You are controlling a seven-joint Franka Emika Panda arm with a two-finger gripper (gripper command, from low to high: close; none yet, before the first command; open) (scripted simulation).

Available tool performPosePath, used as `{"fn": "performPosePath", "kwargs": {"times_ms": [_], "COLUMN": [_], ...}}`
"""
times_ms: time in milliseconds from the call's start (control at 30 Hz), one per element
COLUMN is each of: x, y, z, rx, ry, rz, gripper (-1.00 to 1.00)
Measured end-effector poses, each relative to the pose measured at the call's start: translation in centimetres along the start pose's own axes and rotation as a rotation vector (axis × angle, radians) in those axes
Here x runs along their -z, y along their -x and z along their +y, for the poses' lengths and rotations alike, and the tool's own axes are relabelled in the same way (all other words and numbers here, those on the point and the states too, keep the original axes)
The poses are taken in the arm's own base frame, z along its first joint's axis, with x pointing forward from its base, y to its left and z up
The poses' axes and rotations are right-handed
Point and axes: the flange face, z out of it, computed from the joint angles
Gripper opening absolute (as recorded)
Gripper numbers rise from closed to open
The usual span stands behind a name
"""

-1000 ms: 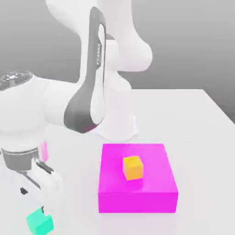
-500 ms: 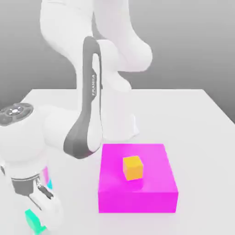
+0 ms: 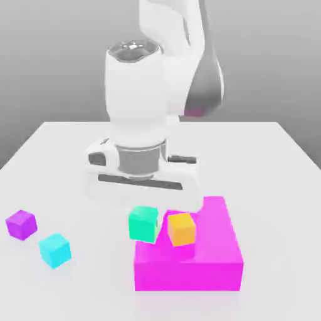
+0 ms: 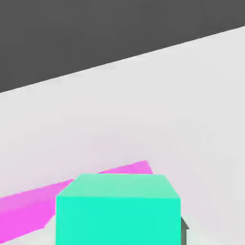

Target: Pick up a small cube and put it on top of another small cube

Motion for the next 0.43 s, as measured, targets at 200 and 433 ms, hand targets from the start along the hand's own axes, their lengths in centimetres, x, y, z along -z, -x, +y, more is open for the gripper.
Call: {"fn": "performPosePath", "kwargs": {"times_ms": [200, 433], "x": [0.4, -4.6], "y": [6.1, 6.3], "z": [0.8, 1.1], "rx": [0.195, 0.206], "ry": [0.015, 0.018], "rz": [0.015, 0.018], "gripper": [-1.00, 1.00]}}
